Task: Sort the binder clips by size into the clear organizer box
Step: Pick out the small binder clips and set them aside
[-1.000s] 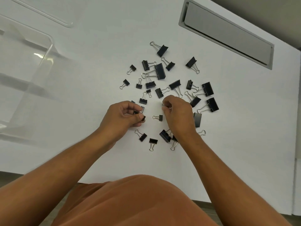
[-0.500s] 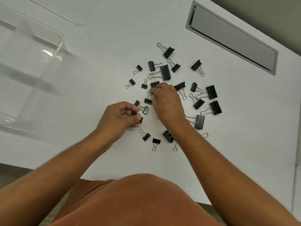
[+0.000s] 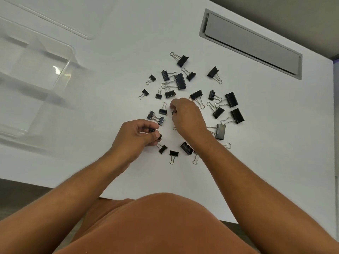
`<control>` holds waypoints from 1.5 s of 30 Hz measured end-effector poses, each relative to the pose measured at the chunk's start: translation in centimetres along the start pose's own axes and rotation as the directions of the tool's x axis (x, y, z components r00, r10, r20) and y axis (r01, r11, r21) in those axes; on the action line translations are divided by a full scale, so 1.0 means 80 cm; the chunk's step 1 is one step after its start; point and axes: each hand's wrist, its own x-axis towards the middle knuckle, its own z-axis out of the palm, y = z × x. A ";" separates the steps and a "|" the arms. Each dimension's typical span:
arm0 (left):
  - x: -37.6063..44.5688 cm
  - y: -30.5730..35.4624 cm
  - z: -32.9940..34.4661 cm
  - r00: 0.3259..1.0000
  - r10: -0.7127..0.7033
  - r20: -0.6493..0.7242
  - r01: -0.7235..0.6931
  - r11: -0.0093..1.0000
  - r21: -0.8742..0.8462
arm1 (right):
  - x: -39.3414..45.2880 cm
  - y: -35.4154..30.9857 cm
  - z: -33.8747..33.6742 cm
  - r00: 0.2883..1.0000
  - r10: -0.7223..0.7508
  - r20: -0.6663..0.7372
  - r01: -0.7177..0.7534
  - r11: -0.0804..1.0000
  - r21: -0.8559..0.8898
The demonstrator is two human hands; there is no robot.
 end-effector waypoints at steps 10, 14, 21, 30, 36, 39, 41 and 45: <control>-0.033 -0.008 0.034 0.992 0.012 -0.123 -0.012 1.000 -0.002 | -0.026 0.012 0.007 0.974 -0.227 0.018 0.228 0.966 -0.125; -0.040 -0.007 0.060 0.984 0.030 -0.176 -0.038 0.998 -0.043 | -0.030 0.019 0.002 0.939 -0.343 0.025 0.341 0.920 -0.195; -0.055 -0.005 0.127 0.962 0.074 -0.263 -0.092 0.994 -0.057 | -0.030 0.046 -0.021 0.943 -0.331 0.014 0.331 0.943 0.000; -0.054 -0.018 0.293 0.990 0.123 -0.072 -0.110 0.981 0.162 | -0.151 0.263 -0.073 0.935 0.355 -0.009 -0.128 0.361 0.924; -0.017 -0.040 0.432 0.950 0.245 0.192 -0.309 0.819 0.483 | -0.234 0.396 -0.058 0.846 0.520 -0.121 -0.227 0.556 0.800; 0.002 -0.046 0.484 0.914 0.297 0.276 -0.405 0.682 0.609 | -0.249 0.430 -0.047 0.844 0.502 -0.188 -0.231 0.658 0.717; 0.015 -0.050 0.506 0.894 0.328 0.306 -0.448 0.614 0.650 | -0.253 0.448 -0.038 0.849 0.473 -0.235 -0.218 0.720 0.659; 0.026 -0.062 0.527 0.856 0.374 0.357 -0.514 0.545 0.663 | -0.258 0.472 -0.028 0.878 0.402 -0.260 -0.149 0.747 0.648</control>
